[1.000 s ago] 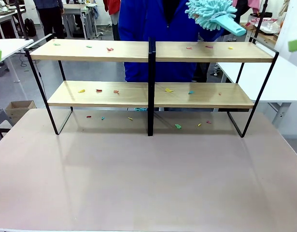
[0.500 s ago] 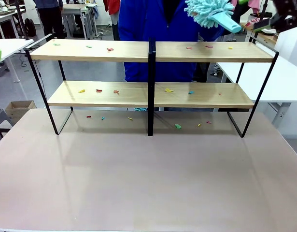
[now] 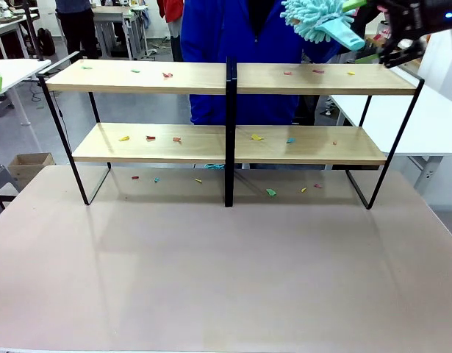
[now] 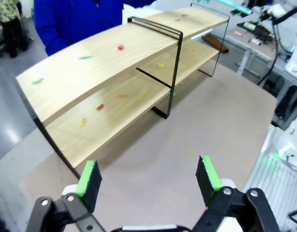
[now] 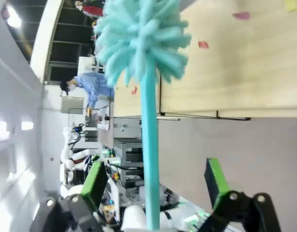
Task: Clean the shelves.
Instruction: Pick up the Duster when the human hands it over.
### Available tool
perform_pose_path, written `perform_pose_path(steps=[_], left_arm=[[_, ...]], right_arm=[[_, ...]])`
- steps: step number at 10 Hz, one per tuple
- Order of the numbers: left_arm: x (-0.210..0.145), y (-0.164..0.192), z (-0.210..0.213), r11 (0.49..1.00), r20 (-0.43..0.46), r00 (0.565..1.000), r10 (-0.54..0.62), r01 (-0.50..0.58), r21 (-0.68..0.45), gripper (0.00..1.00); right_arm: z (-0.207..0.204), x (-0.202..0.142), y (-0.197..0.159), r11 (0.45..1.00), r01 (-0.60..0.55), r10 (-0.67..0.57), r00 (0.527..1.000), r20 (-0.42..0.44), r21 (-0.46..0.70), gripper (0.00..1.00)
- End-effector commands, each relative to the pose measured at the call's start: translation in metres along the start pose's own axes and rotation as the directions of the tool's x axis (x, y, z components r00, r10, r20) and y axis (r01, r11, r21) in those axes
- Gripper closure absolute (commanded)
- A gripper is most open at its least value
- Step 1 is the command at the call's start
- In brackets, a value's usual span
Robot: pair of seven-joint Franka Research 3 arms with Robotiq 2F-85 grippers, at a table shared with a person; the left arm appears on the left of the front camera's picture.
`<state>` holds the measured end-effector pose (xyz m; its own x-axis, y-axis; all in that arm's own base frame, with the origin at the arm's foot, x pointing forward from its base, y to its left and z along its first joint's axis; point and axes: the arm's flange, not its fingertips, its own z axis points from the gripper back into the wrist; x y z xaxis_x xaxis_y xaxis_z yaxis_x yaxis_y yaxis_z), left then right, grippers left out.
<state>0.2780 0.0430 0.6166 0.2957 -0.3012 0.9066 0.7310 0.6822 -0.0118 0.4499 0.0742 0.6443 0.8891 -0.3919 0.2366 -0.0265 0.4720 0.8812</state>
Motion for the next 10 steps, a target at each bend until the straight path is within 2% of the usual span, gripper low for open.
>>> perform_pose_path(steps=[1,2,5,6,7,8,9,10], left_arm=[[-0.001,0.0,0.0,1.0,0.009,1.0,-0.001,0.001,-0.014,0.0],[-0.001,0.0,0.0,1.0,0.009,1.0,-0.001,0.001,-0.014,0.0],[-0.001,0.0,0.0,1.0,0.009,1.0,-0.001,0.001,-0.014,0.0],[-0.001,0.0,0.0,1.0,0.009,1.0,-0.001,0.001,-0.014,0.0],[-0.001,0.0,0.0,1.0,0.009,1.0,-0.001,0.001,-0.014,0.0],[-0.001,0.0,0.0,1.0,0.009,1.0,-0.001,0.001,-0.014,0.0],[-0.001,0.0,0.0,1.0,0.009,1.0,-0.001,0.001,-0.014,0.0],[-0.001,0.0,0.0,1.0,0.009,1.0,-0.001,0.001,-0.014,0.0]], right_arm=[[-0.017,0.024,0.017,0.999,0.051,-0.05,0.999,0.019,-0.007,0.0],[-0.022,0.028,0.015,0.998,0.047,-0.045,0.997,0.057,-0.031,0.0],[-0.021,0.029,0.007,0.999,0.042,-0.043,0.999,0.028,0.019,0.0],[-0.02,0.028,0.006,0.999,0.029,-0.03,0.999,0.029,0.034,0.56],[-0.019,0.028,0.005,0.999,0.033,-0.034,0.999,0.027,0.04,0.57],[-0.017,0.029,0.004,0.998,0.032,-0.033,0.999,0.028,0.049,1.0],[-0.014,0.029,0.004,0.997,0.033,-0.035,0.999,0.031,0.064,0.62],[-0.013,0.029,0.003,0.998,0.033,-0.035,0.999,0.029,0.062,1.0]])
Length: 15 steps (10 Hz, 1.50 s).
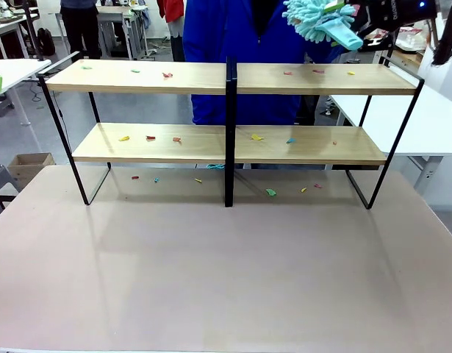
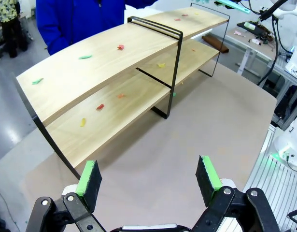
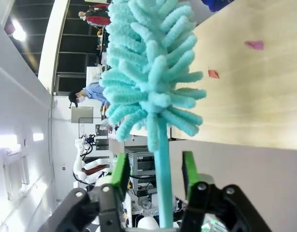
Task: Clean the shelves.
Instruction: Pick up the Duster when the human hands it over.
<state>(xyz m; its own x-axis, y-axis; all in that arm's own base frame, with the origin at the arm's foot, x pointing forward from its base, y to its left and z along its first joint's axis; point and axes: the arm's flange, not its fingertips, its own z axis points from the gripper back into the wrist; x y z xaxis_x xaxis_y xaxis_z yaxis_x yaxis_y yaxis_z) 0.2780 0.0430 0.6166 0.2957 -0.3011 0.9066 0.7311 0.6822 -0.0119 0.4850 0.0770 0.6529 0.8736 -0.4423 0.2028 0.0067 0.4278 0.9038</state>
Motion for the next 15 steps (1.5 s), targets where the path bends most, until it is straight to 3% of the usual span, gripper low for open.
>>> perform_pose_path(steps=[1,8,10,12,14,15], left_arm=[[-0.001,0.0,0.0,1.0,0.009,1.0,-0.001,0.001,-0.014,0.0],[-0.001,0.0,0.0,1.0,0.009,1.0,-0.001,0.001,-0.014,0.0],[-0.001,0.0,0.0,1.0,0.009,1.0,-0.001,0.001,-0.014,0.0],[-0.001,0.0,0.0,1.0,0.009,1.0,-0.001,0.001,-0.014,0.0],[-0.001,0.0,0.0,1.0,0.009,1.0,-0.001,0.001,-0.014,0.0],[-0.001,0.0,0.0,1.0,0.009,1.0,-0.001,0.001,-0.014,0.0]], right_arm=[[0.003,-0.003,-0.007,0.999,-0.019,0.019,1.0,-0.009,0.028,1.0],[0.016,-0.008,-0.008,0.999,-0.032,0.032,0.999,-0.034,0.007,1.0],[0.101,-0.043,0.022,0.989,-0.145,0.15,0.97,-0.19,0.036,1.0],[0.184,-0.072,0.025,0.96,-0.281,0.265,0.904,-0.336,0.003,1.0],[0.258,-0.089,0.002,0.936,-0.352,0.331,0.874,-0.356,0.005,1.0],[0.29,-0.097,-0.007,0.896,-0.441,0.429,0.834,-0.347,0.048,1.0]])
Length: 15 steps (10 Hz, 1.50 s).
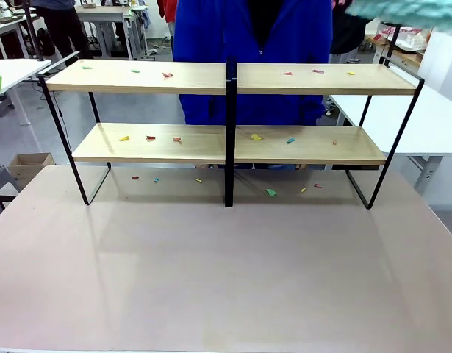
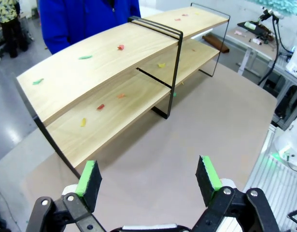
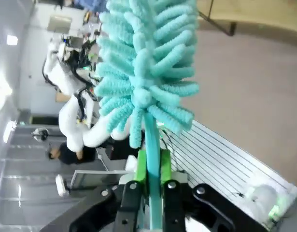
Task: Clean the shelves.
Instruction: Pick up the Duster when the human hands it over, then clean a randomly selected level of the Shelf with the Duster.
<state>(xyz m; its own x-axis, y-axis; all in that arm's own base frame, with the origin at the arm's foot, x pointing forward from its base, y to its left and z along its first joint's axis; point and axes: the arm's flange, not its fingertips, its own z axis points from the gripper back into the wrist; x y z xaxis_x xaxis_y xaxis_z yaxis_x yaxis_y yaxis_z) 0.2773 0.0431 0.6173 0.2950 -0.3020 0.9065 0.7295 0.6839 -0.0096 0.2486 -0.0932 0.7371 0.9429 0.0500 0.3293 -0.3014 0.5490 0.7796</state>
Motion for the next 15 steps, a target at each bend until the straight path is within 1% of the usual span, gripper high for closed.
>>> perform_pose_path(steps=[1,2,3,4,5,15], left_arm=[[-0.001,0.0,-0.001,1.0,0.009,1.0,0.0,0.0,-0.017,0.0],[-0.001,0.0,-0.001,1.0,0.009,1.0,0.0,0.0,-0.017,0.0],[-0.001,0.0,-0.001,1.0,0.009,1.0,0.0,0.0,-0.017,0.0],[-0.001,0.0,-0.001,1.0,0.009,1.0,0.0,0.0,-0.017,0.0],[-0.001,0.0,-0.001,1.0,0.009,1.0,0.0,0.0,-0.017,0.0],[-0.001,0.0,-0.001,1.0,0.009,1.0,0.0,0.0,-0.017,0.0]], right_arm=[[0.039,-0.01,-0.025,0.949,-0.315,0.314,0.949,0.035,0.013,1.0],[0.06,-0.019,-0.04,0.934,-0.353,0.346,0.932,0.104,0.057,1.0],[0.07,-0.026,-0.054,0.913,-0.399,0.386,0.912,0.138,0.082,1.0],[0.066,-0.024,-0.061,0.91,-0.405,0.385,0.906,0.174,0.092,1.0],[0.066,-0.034,-0.04,0.943,-0.332,0.329,0.94,0.094,0.014,1.0],[0.066,-0.034,-0.04,0.943,-0.332,0.329,0.94,0.094,0.014,1.0]])
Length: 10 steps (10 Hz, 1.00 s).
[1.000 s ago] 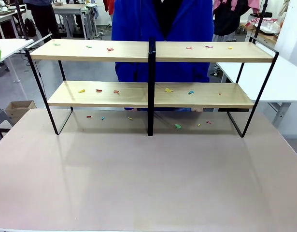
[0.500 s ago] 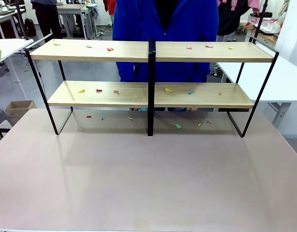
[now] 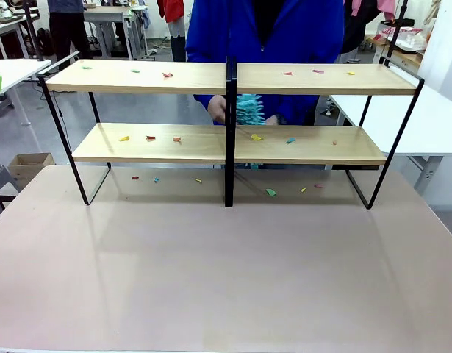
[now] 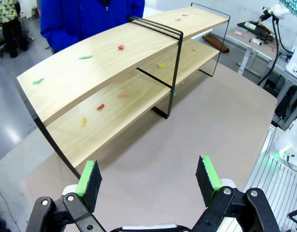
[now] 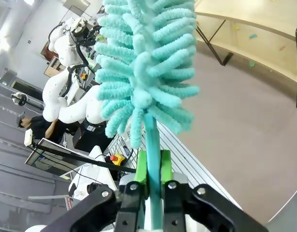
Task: Clean the shelves.
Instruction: Clean a randomly selected level of the Shelf with the Duster.
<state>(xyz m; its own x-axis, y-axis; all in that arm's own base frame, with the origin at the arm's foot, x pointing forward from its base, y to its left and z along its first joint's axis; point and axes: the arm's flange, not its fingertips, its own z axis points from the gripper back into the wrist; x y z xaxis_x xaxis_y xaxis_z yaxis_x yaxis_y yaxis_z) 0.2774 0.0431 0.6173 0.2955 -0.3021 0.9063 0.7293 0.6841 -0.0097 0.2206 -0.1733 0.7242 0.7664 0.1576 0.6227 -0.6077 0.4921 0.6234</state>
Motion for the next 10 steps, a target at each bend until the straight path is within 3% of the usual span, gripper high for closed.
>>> perform_pose_path(steps=[1,2,3,4,5,6,8,9,10], left_arm=[[-0.001,0.0,-0.001,1.0,0.01,1.0,0.0,0.001,-0.017,0.0],[-0.001,0.0,-0.001,1.0,0.01,1.0,0.0,0.001,-0.017,0.0],[-0.001,0.0,-0.001,1.0,0.01,1.0,0.0,0.001,-0.017,0.0],[-0.001,0.0,-0.001,1.0,0.01,1.0,0.0,0.001,-0.017,0.0],[-0.001,0.0,-0.001,1.0,0.01,1.0,0.0,0.001,-0.017,0.0],[-0.001,0.0,-0.001,1.0,0.01,1.0,0.0,0.001,-0.017,0.0],[-0.001,0.0,-0.001,1.0,0.01,1.0,0.0,0.001,-0.017,0.0],[-0.001,0.0,-0.001,1.0,0.01,1.0,0.0,0.001,-0.017,0.0],[-0.001,0.0,-0.001,1.0,0.01,1.0,0.0,0.001,-0.017,0.0]], right_arm=[[0.002,0.003,0.005,1.0,0.013,-0.013,1.0,0.003,0.005,1.0],[0.002,0.003,0.005,1.0,0.013,-0.013,1.0,0.003,0.005,1.0],[0.0,0.0,0.0,1.0,0.0,0.0,1.0,0.0,0.0,0.88],[-0.047,0.004,0.031,0.996,-0.091,0.083,0.965,-0.249,-0.02,0.88],[-0.098,0.008,0.05,0.983,-0.176,0.184,0.907,-0.378,0.056,0.88],[-0.155,0.012,0.057,0.974,-0.209,0.225,0.848,-0.479,0.086,0.88],[-0.254,-0.002,0.071,0.965,-0.262,0.214,0.747,-0.63,0.017,0.88],[-0.275,-0.012,0.081,0.948,-0.316,0.192,0.685,-0.703,-0.049,0.88],[-0.225,0.003,0.079,0.982,-0.174,0.18,0.793,-0.582,0.067,0.88]])
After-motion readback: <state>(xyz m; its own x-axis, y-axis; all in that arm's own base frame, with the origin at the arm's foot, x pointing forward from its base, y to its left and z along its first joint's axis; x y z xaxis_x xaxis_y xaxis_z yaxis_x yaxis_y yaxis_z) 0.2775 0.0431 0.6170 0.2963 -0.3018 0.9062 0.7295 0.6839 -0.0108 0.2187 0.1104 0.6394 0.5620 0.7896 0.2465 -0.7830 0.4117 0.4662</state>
